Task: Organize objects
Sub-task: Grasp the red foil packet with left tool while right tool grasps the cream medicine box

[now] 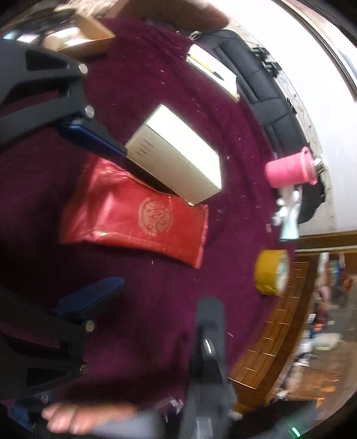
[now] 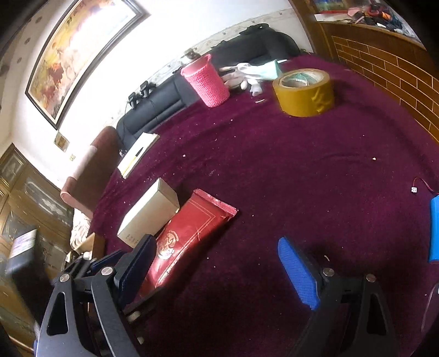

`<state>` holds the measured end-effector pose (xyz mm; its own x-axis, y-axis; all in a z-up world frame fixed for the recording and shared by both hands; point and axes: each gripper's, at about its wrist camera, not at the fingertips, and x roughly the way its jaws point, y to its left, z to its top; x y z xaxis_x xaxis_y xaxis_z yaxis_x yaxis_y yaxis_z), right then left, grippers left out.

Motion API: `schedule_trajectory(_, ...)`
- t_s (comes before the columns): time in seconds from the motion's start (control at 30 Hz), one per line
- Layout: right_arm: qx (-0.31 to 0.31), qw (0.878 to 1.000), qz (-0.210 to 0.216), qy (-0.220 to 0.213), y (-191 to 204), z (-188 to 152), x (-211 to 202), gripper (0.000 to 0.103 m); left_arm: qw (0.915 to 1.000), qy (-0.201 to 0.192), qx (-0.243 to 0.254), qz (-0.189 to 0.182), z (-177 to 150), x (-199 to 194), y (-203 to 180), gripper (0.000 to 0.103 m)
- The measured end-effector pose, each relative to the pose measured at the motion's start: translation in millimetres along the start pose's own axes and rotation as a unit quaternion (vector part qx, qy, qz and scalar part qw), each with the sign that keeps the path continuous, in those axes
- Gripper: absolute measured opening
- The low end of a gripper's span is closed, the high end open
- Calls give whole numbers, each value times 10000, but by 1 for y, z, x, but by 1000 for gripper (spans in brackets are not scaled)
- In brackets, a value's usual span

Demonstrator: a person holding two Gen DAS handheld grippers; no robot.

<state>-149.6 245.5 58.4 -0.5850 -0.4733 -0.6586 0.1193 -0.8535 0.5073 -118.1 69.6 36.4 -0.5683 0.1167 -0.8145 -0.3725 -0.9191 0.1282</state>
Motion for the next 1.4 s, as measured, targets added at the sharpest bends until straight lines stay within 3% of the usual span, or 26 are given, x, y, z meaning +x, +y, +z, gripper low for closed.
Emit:
schedule_trajectory(0.3,131,9999,93,-33,-3,1,-2,94,9987,497,-8,-105,28,61,0,85)
schedule_trajectory(0.33,159,9999,51,-28,-5,1,-1,94,9987,470,-70,-199,28,64,-1,81)
schedule_trajectory(0.4,196,9998,38,0,-7,1,1,94,9988,290,-316,-224,24,59,0,58)
schedule_trajectory(0.47,220,9998,8,11,-10,2,2,94,9986,243,-437,-174,16,51,-1,53)
schedule_trajectory(0.57,223,9998,11,3,-10,2,2,94,9956,210,-819,-401,-16,26,-1,52)
schedule_trajectory(0.7,68,9999,93,114,-2,-2,9,94,9923,79,-1156,-434,-76,-19,2,52)
schedule_trajectory(0.8,-88,9991,192,380,8,-7,25,94,9878,-94,-1551,-145,-116,-48,19,52)
schedule_trajectory(0.87,128,9969,369,678,15,-9,36,94,9833,-191,-1807,119,-130,-53,34,52)
schedule_trajectory(0.93,324,9929,623,955,30,-8,45,94,9810,-235,-1922,151,-135,-53,42,52)
schedule_trajectory(1.1,192,9930,472,1069,87,8,57,95,9784,-302,-2044,9,-139,-57,46,53)
schedule_trajectory(1.2,215,9925,210,1185,114,22,80,96,9783,-288,-2054,-13,-137,-56,46,53)
schedule_trajectory(1.4,1046,9810,-356,1597,126,39,124,96,9783,-270,-2051,-84,-136,-52,48,55)
